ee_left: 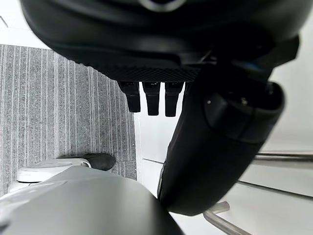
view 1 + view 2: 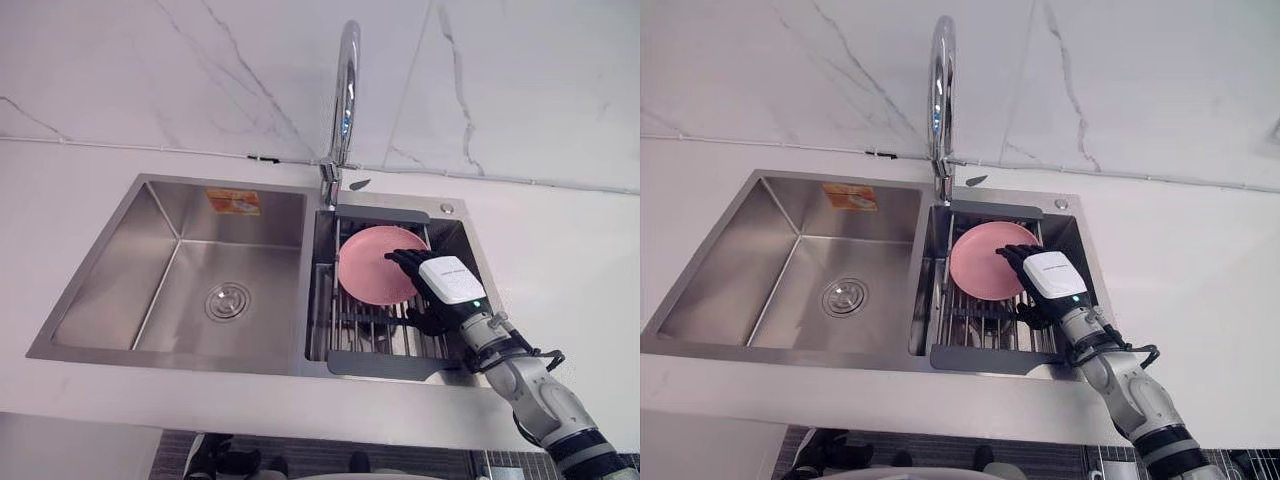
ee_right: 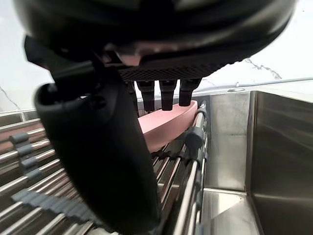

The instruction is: Walk over to the sink, pick up the cup, carry it to the dishwasher, place the cup inside the dishwasher, then close the dishwasher door

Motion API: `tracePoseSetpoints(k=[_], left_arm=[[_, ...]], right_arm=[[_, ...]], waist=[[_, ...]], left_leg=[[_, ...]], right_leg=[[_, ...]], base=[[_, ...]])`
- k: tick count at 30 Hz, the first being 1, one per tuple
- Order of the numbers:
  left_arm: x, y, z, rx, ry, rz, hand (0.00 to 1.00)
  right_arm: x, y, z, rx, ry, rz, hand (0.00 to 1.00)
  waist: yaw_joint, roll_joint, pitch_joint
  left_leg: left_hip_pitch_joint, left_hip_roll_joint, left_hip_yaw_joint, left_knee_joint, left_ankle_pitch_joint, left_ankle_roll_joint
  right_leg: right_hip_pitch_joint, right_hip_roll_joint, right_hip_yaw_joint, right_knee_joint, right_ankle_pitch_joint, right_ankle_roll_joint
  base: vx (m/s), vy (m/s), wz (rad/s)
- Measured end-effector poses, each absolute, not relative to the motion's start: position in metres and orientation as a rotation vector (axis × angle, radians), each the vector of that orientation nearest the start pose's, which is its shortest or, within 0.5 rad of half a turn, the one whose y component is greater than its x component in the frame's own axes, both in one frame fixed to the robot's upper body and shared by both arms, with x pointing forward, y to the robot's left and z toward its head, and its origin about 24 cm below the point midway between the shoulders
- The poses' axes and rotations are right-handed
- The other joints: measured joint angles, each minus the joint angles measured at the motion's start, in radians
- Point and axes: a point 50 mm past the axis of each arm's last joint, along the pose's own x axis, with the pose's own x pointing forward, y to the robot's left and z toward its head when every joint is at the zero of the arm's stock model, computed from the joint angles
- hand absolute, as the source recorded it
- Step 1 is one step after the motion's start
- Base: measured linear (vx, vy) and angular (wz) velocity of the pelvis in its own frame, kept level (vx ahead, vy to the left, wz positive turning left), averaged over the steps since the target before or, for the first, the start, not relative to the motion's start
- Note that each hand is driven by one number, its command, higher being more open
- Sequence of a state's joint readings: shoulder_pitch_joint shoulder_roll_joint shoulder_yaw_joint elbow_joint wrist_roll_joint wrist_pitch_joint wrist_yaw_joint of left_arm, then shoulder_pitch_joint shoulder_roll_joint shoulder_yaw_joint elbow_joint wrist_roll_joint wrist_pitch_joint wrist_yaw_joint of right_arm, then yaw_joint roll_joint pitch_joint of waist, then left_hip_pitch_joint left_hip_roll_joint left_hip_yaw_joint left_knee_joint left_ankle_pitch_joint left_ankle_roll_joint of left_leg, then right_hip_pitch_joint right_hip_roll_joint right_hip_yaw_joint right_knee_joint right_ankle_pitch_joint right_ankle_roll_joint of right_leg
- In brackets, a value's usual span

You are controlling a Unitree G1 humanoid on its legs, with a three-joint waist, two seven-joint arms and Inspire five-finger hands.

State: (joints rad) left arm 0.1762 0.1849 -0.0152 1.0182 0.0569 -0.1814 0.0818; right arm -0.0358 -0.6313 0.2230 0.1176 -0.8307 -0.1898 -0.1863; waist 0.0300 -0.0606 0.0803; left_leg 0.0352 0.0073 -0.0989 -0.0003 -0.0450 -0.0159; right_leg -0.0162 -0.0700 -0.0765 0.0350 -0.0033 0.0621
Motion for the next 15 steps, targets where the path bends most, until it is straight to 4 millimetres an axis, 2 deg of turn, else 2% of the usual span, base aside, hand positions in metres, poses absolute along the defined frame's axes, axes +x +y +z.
tracePoseSetpoints(k=[5,6,12,15], left_arm=[[0.078,0.224,-0.152,0.254,0.999,0.131,0.90],[0.079,0.224,-0.152,0.254,0.999,0.132,0.90],[0.083,0.226,-0.150,0.245,0.976,0.141,0.90],[0.083,0.226,-0.150,0.243,0.974,0.142,0.90]], right_arm=[[0.255,-0.217,0.047,-1.443,-0.204,0.203,0.90],[0.257,-0.217,0.047,-1.445,-0.206,0.198,0.30],[0.269,-0.217,0.047,-1.433,-0.191,0.158,0.30],[0.276,-0.215,0.054,-1.433,-0.220,0.133,0.30]], waist=[[0.005,-0.001,0.003],[0.005,-0.001,0.005],[0.012,-0.010,0.028],[0.012,-0.010,0.031]], left_leg=[[-0.002,-0.006,-0.009,-0.006,0.008,0.003],[-0.002,-0.008,-0.012,-0.010,0.011,0.004],[-0.002,-0.011,-0.024,-0.024,0.024,0.004],[-0.002,-0.011,-0.025,-0.028,0.025,0.004]], right_leg=[[0.000,-0.003,-0.007,0.000,0.001,0.002],[0.000,-0.004,-0.010,0.000,0.001,0.002],[-0.001,-0.006,-0.022,0.000,0.002,0.003],[-0.002,-0.006,-0.022,-0.001,0.002,0.003]], base=[[-0.03,-0.006,0.06],[-0.04,0.000,0.07],[-0.03,-0.007,0.06],[0.00,0.000,0.00]])
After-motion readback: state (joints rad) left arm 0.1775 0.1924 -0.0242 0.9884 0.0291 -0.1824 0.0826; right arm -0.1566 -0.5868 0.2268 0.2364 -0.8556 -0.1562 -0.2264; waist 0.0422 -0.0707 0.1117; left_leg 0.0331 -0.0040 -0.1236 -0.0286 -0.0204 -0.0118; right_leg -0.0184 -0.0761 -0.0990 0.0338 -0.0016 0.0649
